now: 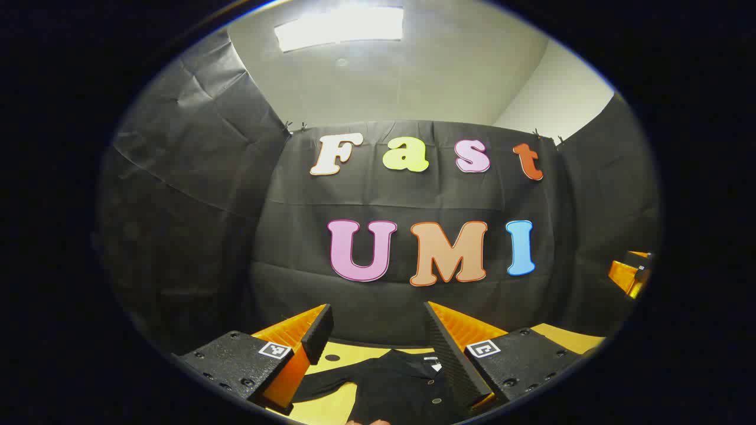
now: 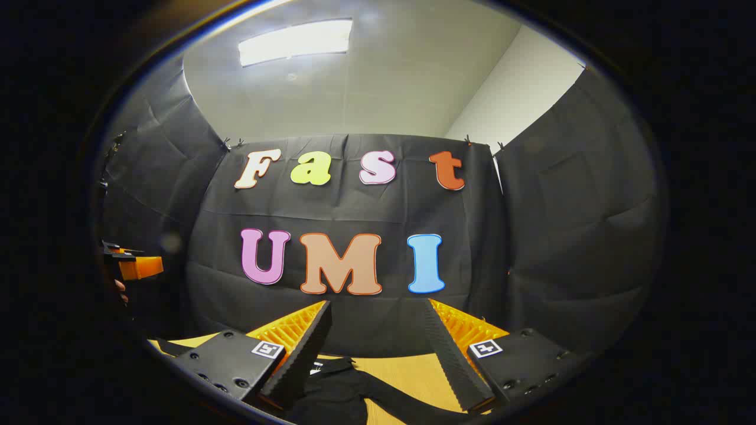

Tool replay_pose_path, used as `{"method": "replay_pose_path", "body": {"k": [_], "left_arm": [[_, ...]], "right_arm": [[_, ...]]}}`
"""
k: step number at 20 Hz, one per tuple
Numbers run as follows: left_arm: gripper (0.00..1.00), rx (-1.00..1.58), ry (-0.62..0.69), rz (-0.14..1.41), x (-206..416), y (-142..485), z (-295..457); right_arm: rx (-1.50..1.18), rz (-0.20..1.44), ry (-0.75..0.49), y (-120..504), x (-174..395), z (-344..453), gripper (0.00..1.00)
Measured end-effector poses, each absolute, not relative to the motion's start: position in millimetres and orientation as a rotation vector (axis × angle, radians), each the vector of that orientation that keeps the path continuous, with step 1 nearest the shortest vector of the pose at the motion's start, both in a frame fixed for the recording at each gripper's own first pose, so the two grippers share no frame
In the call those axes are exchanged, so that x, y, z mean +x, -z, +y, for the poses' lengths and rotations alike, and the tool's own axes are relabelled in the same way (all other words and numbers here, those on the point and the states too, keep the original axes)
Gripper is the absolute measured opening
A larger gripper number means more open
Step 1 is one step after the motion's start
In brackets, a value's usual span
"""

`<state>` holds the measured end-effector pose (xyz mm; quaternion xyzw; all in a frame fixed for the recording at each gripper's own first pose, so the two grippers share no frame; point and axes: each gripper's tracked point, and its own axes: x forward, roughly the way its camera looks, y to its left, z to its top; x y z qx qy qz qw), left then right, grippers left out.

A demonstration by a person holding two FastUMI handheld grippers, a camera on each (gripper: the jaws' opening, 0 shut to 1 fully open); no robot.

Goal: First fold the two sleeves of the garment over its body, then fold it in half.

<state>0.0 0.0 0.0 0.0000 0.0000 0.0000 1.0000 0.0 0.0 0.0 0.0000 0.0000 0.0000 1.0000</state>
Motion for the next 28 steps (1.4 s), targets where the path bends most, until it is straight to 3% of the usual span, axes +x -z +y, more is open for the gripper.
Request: {"method": "replay_pose_path", "body": {"k": [28], "left_arm": [[0.93, -0.045, -0.002, 0.023, -1, 6, 14]], "right_arm": [[0.006, 0.006, 0.005, -6, 22, 7, 0.98]]}}
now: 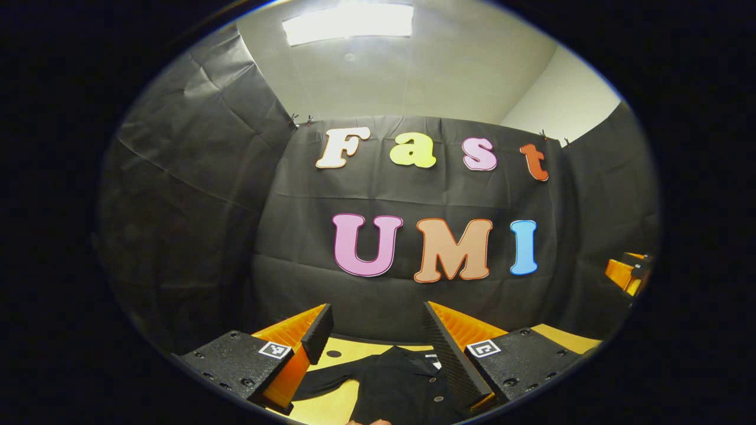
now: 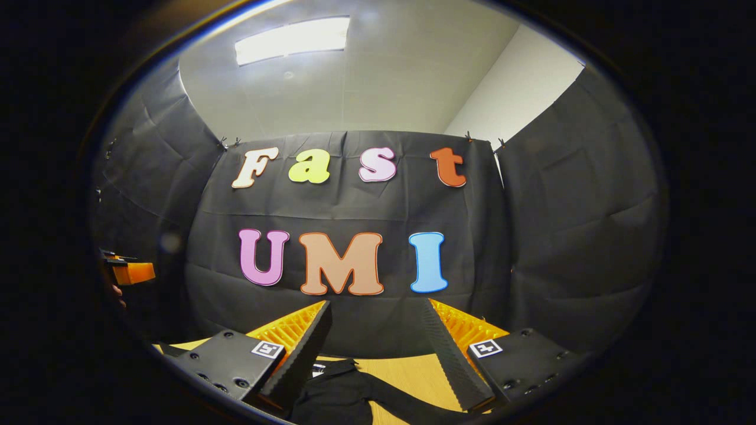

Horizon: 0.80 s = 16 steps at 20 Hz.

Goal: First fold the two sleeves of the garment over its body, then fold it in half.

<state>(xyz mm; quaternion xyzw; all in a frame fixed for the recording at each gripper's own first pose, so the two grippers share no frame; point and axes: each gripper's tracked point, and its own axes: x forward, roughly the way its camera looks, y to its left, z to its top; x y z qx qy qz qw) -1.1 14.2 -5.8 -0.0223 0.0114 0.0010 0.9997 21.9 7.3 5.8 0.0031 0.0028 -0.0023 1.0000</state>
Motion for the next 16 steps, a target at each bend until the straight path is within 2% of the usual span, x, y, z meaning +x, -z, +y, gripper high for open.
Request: {"method": "replay_pose_path", "body": {"k": [16], "left_arm": [[0.92, -0.050, -0.011, 0.007, 1, 0, 13]], "right_arm": [[-0.013, 0.021, 0.063, 2, 35, -22, 0.98]]}}
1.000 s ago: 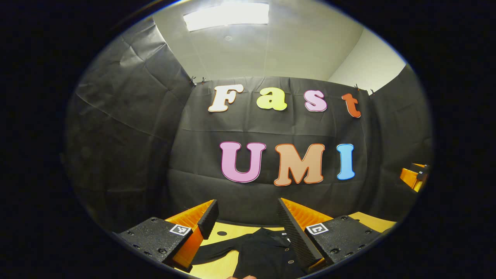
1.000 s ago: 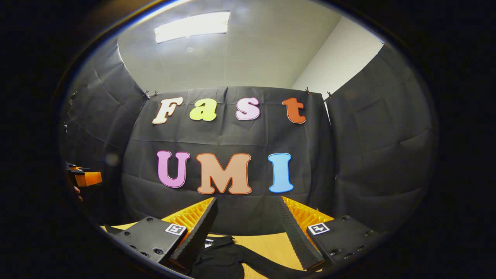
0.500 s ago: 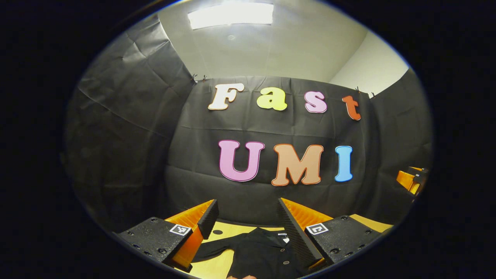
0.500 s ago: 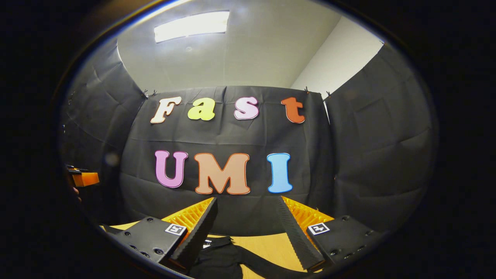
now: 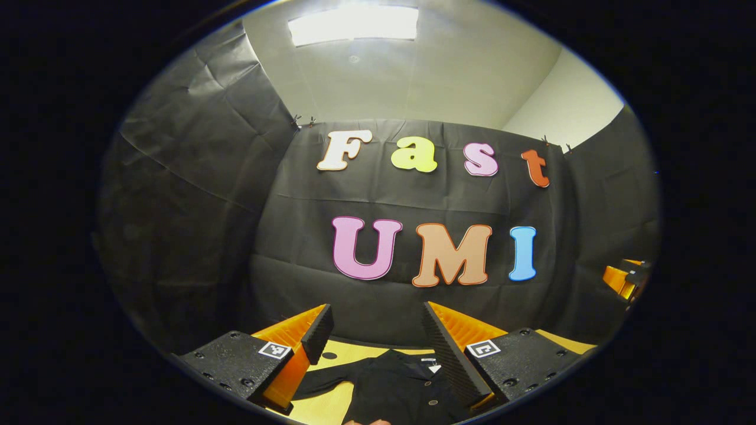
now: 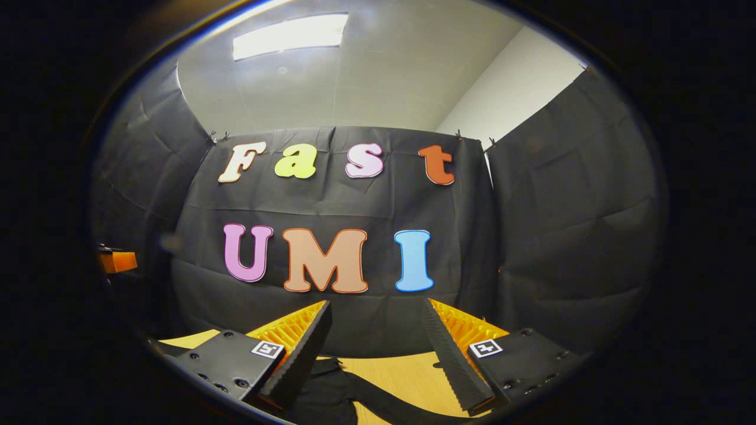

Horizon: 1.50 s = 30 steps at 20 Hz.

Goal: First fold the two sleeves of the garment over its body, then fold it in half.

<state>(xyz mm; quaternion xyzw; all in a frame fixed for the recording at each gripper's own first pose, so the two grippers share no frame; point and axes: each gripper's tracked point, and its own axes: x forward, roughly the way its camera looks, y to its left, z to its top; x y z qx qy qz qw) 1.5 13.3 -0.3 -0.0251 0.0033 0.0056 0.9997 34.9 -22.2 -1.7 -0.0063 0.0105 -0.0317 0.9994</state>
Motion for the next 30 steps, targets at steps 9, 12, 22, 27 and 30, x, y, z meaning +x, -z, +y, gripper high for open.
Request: {"method": "replay_pose_path", "body": {"k": [9, 12, 22, 27, 30], "left_arm": [[0.92, -0.039, -0.024, 0.001, -2, -2, 16], [0.92, -0.037, -0.022, -0.006, -3, -5, 14], [0.92, -0.018, -0.029, 0.004, -8, -6, 11], [0.92, 0.007, -0.028, 0.014, -9, -8, 7], [0.93, 0.018, -0.032, 0.019, -11, -9, -1]], "right_arm": [[-0.024, 0.032, 0.046, 9, 35, -22, 0.98], [-0.021, 0.090, 0.062, 29, 37, -36, 0.98], [-0.064, 0.472, 0.110, 168, 24, -122, 0.98], [-0.075, 0.614, 0.114, 233, 9, -148, 0.98], [-0.070, 0.738, 0.102, 281, -3, -157, 1.00]]}}
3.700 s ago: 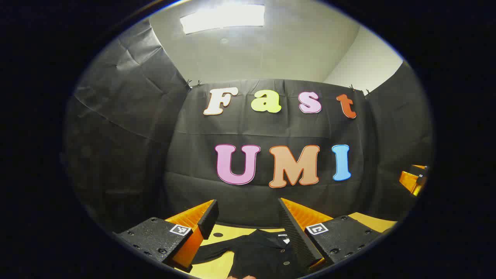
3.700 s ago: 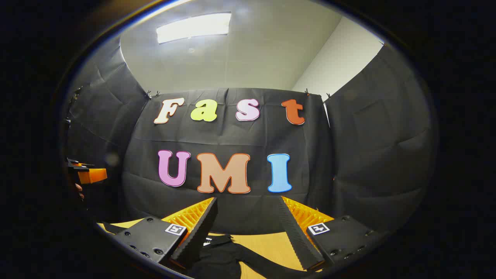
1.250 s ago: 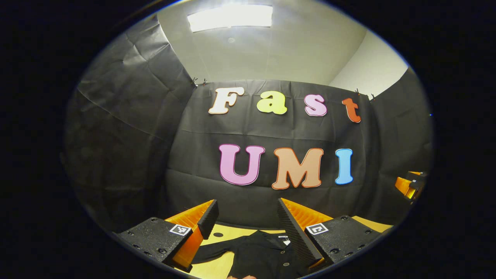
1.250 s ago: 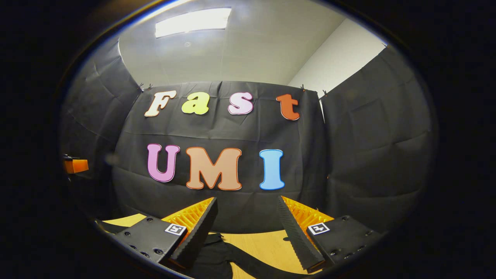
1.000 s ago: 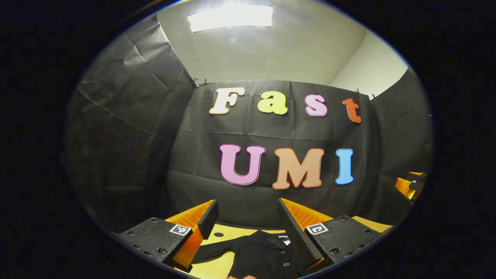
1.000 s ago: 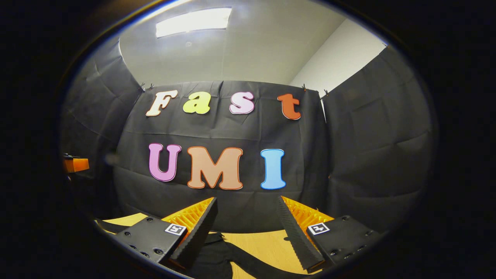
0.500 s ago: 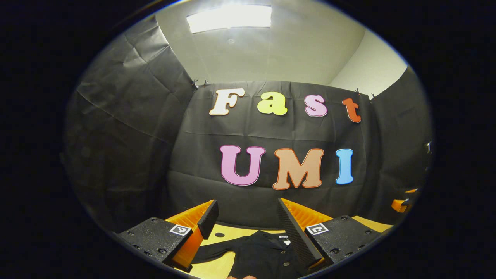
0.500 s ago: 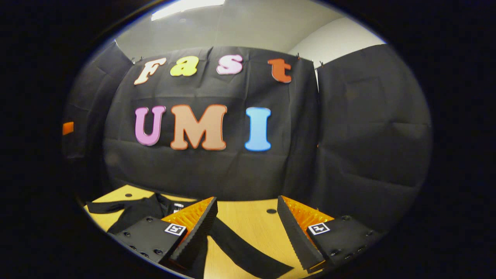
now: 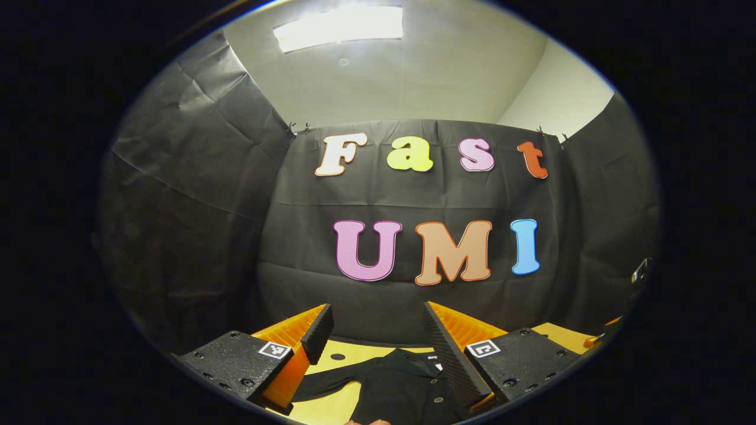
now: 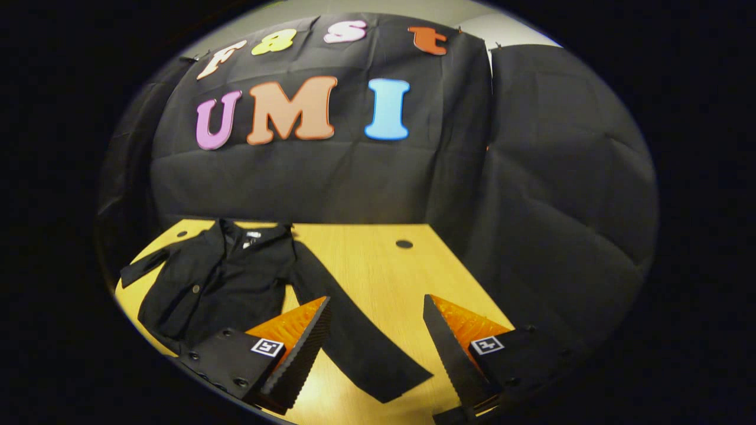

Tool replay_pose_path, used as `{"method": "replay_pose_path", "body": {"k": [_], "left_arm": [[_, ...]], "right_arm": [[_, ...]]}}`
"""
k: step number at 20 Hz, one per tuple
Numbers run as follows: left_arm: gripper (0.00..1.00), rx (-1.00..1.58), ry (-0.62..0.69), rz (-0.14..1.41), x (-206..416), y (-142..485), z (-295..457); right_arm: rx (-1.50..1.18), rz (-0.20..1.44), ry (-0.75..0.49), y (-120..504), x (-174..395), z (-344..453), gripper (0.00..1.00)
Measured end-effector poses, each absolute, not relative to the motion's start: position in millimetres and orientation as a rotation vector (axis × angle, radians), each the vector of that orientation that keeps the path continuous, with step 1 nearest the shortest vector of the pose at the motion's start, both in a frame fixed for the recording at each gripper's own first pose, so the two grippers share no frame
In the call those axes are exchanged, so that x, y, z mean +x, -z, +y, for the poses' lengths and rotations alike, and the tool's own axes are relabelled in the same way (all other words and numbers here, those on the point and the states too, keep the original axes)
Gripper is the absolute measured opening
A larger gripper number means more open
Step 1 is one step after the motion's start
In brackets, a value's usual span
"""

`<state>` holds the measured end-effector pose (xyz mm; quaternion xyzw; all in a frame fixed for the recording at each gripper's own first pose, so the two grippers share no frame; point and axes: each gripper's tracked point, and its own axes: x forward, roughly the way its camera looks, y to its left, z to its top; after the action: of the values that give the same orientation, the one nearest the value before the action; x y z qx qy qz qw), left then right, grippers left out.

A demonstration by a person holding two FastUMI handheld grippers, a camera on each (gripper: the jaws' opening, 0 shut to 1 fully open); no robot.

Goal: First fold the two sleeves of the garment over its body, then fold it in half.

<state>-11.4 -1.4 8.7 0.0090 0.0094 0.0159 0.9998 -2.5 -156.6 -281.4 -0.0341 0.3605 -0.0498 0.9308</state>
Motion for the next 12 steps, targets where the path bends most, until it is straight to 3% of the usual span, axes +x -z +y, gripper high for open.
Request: {"method": "replay_pose_path", "body": {"k": [12], "left_arm": [[0.93, 0.047, -0.112, 0.032, -17, -8, 14]], "right_arm": [[-0.069, 1.129, 0.065, 417, -59, -178, 1.00]]}}
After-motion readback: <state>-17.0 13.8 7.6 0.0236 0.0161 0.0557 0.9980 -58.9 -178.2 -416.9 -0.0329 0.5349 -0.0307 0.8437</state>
